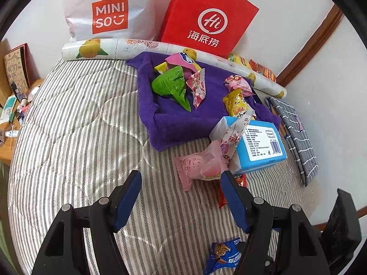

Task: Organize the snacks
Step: 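Withdraw both grippers from the towel toward the loose snacks on the bed, then lower the right gripper onto the blue biscuit packet and grasp it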

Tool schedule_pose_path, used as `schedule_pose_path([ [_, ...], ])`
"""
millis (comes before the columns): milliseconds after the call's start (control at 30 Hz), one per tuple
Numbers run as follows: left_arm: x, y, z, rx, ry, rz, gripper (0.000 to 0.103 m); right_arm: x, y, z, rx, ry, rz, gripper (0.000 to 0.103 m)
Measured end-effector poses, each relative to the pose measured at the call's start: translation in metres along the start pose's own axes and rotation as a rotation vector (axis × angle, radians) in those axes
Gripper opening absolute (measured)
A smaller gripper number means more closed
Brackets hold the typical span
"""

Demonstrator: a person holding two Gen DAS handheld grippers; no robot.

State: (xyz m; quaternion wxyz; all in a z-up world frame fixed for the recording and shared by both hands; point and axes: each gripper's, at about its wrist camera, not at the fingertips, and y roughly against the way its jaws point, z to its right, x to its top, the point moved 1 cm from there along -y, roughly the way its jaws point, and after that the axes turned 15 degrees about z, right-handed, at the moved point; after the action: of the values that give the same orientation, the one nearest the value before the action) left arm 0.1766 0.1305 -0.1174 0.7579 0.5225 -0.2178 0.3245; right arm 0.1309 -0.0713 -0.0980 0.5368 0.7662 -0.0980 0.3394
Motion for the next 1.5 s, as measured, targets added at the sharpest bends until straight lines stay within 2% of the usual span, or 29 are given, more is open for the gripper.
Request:
schedule_pose_path([
  [467, -0.007, 0.0, -0.014, -0.001, 0.024, -0.003, 0.069, -0.022, -0.015, -0.01, 0.054, 0.021, -0.087, 0.064],
  [733, -0.01, 0.001, -0.026, 0.012, 0.049, -0.005, 0.069, -0.028, -0.012, -0.012, 0.064, 0.036, -0.064, 0.066],
  [1000, -0.014, -0.001, -0.034, 0.02, 0.073, -0.021, 0.069, -0.032, -0.008, -0.021, 0.121, 0.073, -0.062, 0.068],
  [1200, -0.017, -0.003, -0.031, 0.018, 0.067, -0.025, 0.069, -0.038, -0.014, -0.047, 0.047, 0.173, -0.053, 0.078],
  [1300, -0.019, -0.004, -0.031, 0.02, 0.066, -0.028, 0.069, -0.042, -0.017, -0.057, -0.007, 0.211, -0.025, 0.079],
  [1367, -0.02, -0.005, -0.03, 0.018, 0.06, -0.026, 0.069, -0.046, -0.016, -0.063, -0.024, 0.248, 0.01, 0.074],
  [1500, -0.023, -0.008, -0.021, 0.003, 0.024, -0.011, 0.069, -0.047, -0.012, -0.059, -0.017, 0.232, 0.038, 0.065],
])
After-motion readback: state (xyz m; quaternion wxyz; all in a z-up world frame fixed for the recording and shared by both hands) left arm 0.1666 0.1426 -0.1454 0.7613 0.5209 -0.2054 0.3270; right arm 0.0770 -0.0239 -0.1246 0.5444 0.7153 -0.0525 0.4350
